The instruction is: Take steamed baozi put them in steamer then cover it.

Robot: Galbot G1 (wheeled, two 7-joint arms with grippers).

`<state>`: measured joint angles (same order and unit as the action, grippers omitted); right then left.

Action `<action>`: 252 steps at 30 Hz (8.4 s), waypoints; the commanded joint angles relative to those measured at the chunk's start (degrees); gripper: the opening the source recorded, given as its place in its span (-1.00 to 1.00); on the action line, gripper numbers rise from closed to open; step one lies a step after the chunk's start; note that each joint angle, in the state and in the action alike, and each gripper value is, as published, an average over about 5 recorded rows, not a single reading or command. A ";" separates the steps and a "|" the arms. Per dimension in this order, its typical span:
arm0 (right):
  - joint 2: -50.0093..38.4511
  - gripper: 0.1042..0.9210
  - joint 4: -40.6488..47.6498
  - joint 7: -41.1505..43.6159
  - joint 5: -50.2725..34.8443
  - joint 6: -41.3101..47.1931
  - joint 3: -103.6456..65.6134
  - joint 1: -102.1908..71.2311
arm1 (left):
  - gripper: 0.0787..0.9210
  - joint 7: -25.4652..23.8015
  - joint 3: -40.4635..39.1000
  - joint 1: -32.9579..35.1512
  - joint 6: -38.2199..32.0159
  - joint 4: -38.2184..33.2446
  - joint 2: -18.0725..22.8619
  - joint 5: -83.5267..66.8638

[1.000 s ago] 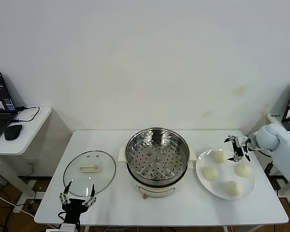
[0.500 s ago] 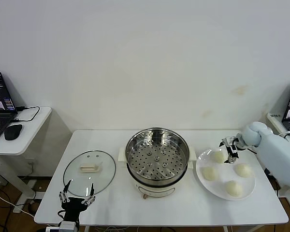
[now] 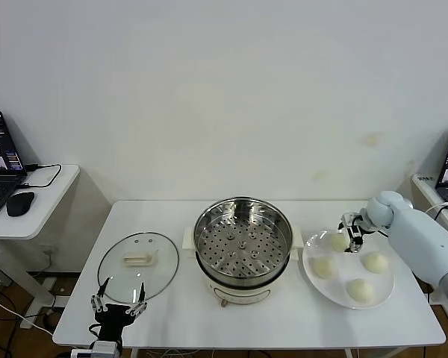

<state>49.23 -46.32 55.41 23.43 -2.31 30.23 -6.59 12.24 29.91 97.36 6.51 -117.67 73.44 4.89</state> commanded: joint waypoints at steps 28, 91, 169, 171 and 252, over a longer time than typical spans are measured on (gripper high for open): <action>-16.02 0.24 -21.63 2.91 -19.59 3.10 18.62 22.33 | 0.77 -0.13 -0.69 0.13 -0.16 -0.55 -0.78 -2.07; 19.43 0.54 -15.48 -11.31 -1.34 -30.86 44.54 30.24 | 0.77 0.60 2.32 -0.26 -3.61 -0.99 0.80 -11.83; -12.25 0.63 -27.34 -5.74 -21.84 14.85 20.17 1.83 | 0.77 0.25 2.85 -0.53 -1.55 -1.56 -0.91 -10.21; -11.95 0.57 -27.18 -5.51 -21.73 15.00 20.29 1.86 | 0.77 0.25 2.87 -0.56 -1.55 -1.52 -0.86 -10.22; 19.60 0.31 -33.56 -17.20 -62.43 42.66 47.37 34.08 | 0.77 0.54 3.52 -2.49 -2.39 -0.40 -0.54 -11.01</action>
<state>67.70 -81.33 38.67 -39.15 39.28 77.71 29.01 12.77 33.42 94.85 4.09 -118.03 72.89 -6.14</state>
